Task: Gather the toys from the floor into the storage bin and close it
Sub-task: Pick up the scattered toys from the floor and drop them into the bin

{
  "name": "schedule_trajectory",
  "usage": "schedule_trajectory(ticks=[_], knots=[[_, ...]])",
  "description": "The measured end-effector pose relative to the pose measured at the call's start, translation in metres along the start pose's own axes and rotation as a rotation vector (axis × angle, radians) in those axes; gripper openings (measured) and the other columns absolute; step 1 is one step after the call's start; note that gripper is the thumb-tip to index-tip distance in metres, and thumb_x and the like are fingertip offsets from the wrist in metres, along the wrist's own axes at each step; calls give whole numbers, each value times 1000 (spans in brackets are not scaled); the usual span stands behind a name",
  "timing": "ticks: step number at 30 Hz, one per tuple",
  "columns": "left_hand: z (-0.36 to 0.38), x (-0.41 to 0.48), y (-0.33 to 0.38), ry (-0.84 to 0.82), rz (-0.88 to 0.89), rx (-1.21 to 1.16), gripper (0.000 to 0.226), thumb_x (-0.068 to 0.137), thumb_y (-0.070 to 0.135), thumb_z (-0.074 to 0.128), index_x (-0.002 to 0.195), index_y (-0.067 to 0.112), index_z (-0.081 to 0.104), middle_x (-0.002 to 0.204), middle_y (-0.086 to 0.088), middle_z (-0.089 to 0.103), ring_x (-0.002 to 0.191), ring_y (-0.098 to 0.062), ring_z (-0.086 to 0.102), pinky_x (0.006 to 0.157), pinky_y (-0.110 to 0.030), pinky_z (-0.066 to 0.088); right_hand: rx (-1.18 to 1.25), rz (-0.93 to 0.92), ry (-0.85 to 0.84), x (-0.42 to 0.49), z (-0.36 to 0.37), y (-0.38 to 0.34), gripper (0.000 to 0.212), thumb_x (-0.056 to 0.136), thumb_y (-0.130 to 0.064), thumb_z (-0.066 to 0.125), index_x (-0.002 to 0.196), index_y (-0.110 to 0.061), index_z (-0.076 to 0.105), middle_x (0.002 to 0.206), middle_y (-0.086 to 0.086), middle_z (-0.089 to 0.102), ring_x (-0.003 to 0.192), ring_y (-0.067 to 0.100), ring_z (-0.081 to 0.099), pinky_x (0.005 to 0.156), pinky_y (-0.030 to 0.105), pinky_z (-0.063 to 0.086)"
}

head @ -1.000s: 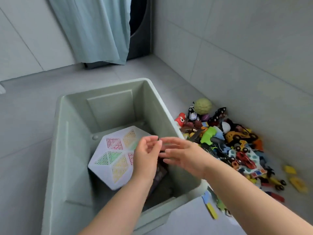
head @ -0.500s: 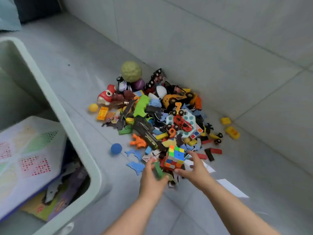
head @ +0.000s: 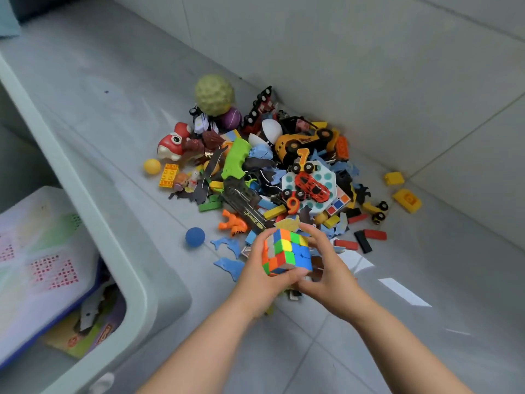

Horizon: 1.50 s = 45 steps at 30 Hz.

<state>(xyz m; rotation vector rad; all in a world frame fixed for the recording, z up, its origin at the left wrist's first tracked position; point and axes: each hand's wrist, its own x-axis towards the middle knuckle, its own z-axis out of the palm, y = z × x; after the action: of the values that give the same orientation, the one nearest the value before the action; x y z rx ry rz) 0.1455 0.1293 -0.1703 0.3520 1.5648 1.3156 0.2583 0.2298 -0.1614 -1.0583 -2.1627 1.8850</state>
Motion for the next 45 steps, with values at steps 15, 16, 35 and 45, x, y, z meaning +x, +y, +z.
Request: schedule_trajectory(ticks=[15,16,35,45], knots=[[-34,-56,-43,393,-298,-360,73,43,29,84,102,12,46,110,-12,63,101,-27,64,83,-38,53,-994,121,35,29,60,62,65,91,-46,47,143,-42,8,154,6,2,132,37,21,97,43,43],[-36,-56,-42,394,-305,-349,77,38,32,83,102,12,46,110,-11,63,103,-27,63,89,-41,52,-993,112,46,33,59,64,58,93,-41,45,142,-40,14,154,6,5,132,37,21,96,43,44],[-84,-147,141,418,415,55,58,68,19,79,116,29,46,106,16,68,94,4,65,76,-9,49,219,-463,40,-23,54,-194,29,92,-4,48,103,-31,49,86,-4,46,57,-2,44,53,11,42],[-251,-209,74,830,-154,637,56,75,48,69,116,19,43,97,1,62,99,-27,57,74,-32,44,19,-52,-531,6,265,-219,20,89,-9,58,97,-27,56,94,6,56,76,19,46,63,29,40]])
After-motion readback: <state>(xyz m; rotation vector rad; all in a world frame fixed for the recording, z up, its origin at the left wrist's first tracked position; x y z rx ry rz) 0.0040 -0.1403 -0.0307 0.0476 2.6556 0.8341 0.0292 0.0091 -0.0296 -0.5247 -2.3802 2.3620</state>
